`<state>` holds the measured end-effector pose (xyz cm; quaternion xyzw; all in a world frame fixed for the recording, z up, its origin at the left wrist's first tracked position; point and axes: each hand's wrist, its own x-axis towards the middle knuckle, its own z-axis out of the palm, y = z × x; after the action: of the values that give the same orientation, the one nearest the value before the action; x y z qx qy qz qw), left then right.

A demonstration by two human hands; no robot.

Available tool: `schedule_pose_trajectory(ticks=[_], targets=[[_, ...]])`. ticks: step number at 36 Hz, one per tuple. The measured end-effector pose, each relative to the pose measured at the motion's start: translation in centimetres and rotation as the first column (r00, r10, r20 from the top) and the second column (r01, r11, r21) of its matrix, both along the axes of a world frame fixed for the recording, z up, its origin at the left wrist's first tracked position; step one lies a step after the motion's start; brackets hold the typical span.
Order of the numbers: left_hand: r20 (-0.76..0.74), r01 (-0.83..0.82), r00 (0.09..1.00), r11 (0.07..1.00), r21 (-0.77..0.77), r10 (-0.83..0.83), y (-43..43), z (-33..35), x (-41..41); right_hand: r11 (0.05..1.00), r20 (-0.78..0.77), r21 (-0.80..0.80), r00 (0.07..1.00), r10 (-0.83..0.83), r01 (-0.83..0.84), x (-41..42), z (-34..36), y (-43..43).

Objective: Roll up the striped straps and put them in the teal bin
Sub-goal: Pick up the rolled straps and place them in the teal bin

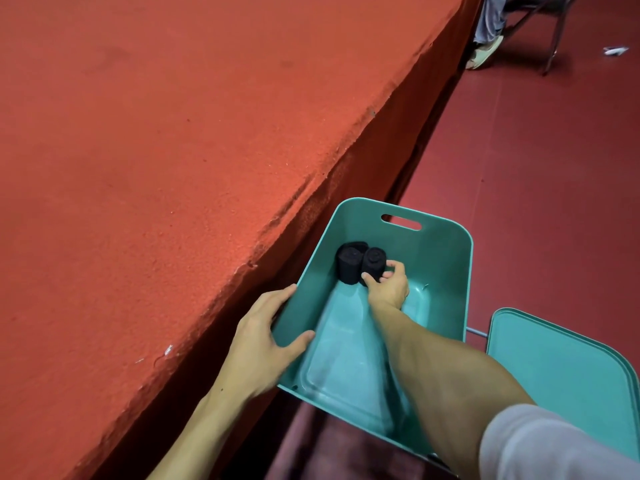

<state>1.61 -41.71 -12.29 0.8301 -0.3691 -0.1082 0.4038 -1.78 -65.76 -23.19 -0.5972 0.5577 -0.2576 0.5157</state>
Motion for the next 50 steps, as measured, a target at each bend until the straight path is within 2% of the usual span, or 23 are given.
schedule_pose_trajectory(ticks=[8,14,16,18,20,24,30,36,40,43,47,50], targets=[[0.026,0.012,1.000,0.999,0.033,-0.012,-0.1,-0.2,0.1,0.995,-0.048,0.016,0.994,0.099,-0.098,-0.8,0.1,-0.7],[0.129,0.033,0.990,0.991,0.131,-0.050,-0.4,0.8,0.0,0.976,-0.261,-0.070,0.948,0.180,-0.205,-2.3,3.5,-0.4],[0.184,0.048,0.979,0.979,0.198,-0.085,-0.7,1.2,-0.1,0.932,-0.325,-0.143,0.905,0.274,-0.333,-2.6,5.2,-0.1],[0.220,0.058,0.968,0.963,0.263,-0.118,-0.7,2.1,-0.5,0.807,-0.423,-0.231,0.803,0.420,-0.544,-2.6,7.3,0.3],[0.228,0.095,0.960,0.955,0.281,-0.162,-0.8,3.2,-0.4,0.657,-0.521,-0.253,0.672,0.526,-0.710,-2.3,9.8,0.6],[0.306,0.090,0.937,0.964,0.250,-0.167,1.9,7.3,0.0,0.316,-0.620,-0.287,0.427,0.659,-0.904,-1.8,16.5,2.8],[0.386,-0.171,0.921,0.949,0.264,0.058,12.5,13.7,1.4,-0.016,-0.676,-0.431,0.311,0.668,-0.902,0.0,25.1,11.0],[0.391,-0.448,0.873,0.794,0.410,0.290,27.8,14.8,3.1,-0.338,-0.734,-0.425,0.102,0.671,-0.840,4.4,28.4,24.7],[0.395,-0.593,0.801,0.683,0.427,0.449,36.9,14.7,3.1,-0.495,-0.754,-0.389,-0.040,0.655,-0.777,7.4,29.0,34.7],[0.396,-0.668,0.744,0.601,0.438,0.538,42.6,14.7,3.1,-0.567,-0.738,-0.368,-0.140,0.660,-0.736,9.6,29.0,41.9],[0.398,-0.738,0.673,0.533,0.414,0.623,48.2,14.6,4.2,-0.622,-0.714,-0.361,-0.224,0.664,-0.695,12.5,28.8,49.9],[0.405,-0.760,0.647,0.504,0.409,0.646,50.7,14.5,6.0,-0.616,-0.681,-0.383,-0.240,0.692,-0.688,15.2,28.4,54.0]])
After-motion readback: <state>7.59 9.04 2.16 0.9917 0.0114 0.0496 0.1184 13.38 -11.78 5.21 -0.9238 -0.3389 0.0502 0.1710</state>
